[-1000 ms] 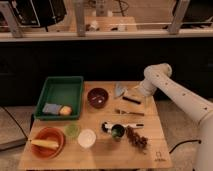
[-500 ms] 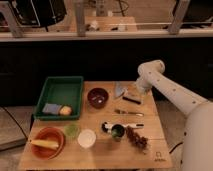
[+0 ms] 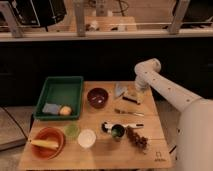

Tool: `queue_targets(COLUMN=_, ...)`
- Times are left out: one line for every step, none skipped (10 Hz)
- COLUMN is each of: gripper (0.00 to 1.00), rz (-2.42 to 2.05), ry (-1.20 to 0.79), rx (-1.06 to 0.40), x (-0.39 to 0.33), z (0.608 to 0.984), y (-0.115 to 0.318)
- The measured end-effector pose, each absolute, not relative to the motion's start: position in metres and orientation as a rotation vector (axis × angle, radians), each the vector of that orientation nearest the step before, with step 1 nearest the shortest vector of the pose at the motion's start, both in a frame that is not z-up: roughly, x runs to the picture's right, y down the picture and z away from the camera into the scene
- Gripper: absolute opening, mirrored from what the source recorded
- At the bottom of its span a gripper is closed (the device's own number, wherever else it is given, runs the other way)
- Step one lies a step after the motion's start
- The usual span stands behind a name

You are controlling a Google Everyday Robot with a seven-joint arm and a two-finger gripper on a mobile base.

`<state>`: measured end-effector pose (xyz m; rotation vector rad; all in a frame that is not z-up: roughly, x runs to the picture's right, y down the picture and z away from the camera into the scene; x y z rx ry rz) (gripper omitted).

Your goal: Place eraser in paper cup

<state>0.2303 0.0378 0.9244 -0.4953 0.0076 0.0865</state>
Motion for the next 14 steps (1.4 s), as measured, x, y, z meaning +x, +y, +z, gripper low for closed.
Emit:
queue_targets(gripper=0.8, rz=0.122, ry=-0.008, rx=-0.494, x=0.227, z=0.928, y=0.042)
queue_targets(gripper=0.8, rz=0.159, ry=-0.041, rx=-0.492, x=0.225, z=0.931, y=0.045)
queue_targets(gripper=0.8, rz=0.207, ry=-0.088, rx=-0.489, x=0.225, z=0.934, y=0.049)
queue_targets(gripper=0.8, rz=0.249, ry=-0.132, rx=-0.48, x=0.227, z=0.937, y=0.052)
queue_targets(gripper=0.8, rz=0.27, ry=-0.155, rx=-0.474, x=0.228, z=0.938, y=0.054)
queue_targets(gripper=0.8, rz=0.289, ry=-0.176, rx=-0.469, x=0.226, z=0.94, y=0.055)
queue_targets(gripper=0.8, rz=0.297, ry=-0.178, rx=-0.467, x=0.226, z=0.941, y=0.054)
queue_targets(gripper=0.8, rz=0.304, ry=-0.177, rx=-0.467, x=0.226, z=0.942, y=0.053)
queue_targets(gripper=0.8, rz=0.315, ry=-0.166, rx=-0.468, x=0.226, z=0.945, y=0.052)
queue_targets(gripper=0.8, rz=0.317, ry=-0.16, rx=-0.47, x=0.226, z=0.947, y=0.052)
queue_targets(gripper=0.8, rz=0.314, ry=-0.153, rx=-0.474, x=0.222, z=0.95, y=0.05)
queue_targets(gripper=0.8, rz=0.31, ry=-0.146, rx=-0.48, x=0.219, z=0.954, y=0.05)
queue_targets(gripper=0.8, rz=0.309, ry=-0.133, rx=-0.488, x=0.218, z=0.959, y=0.051)
queue_targets(gripper=0.8, rz=0.309, ry=-0.121, rx=-0.498, x=0.219, z=0.963, y=0.052)
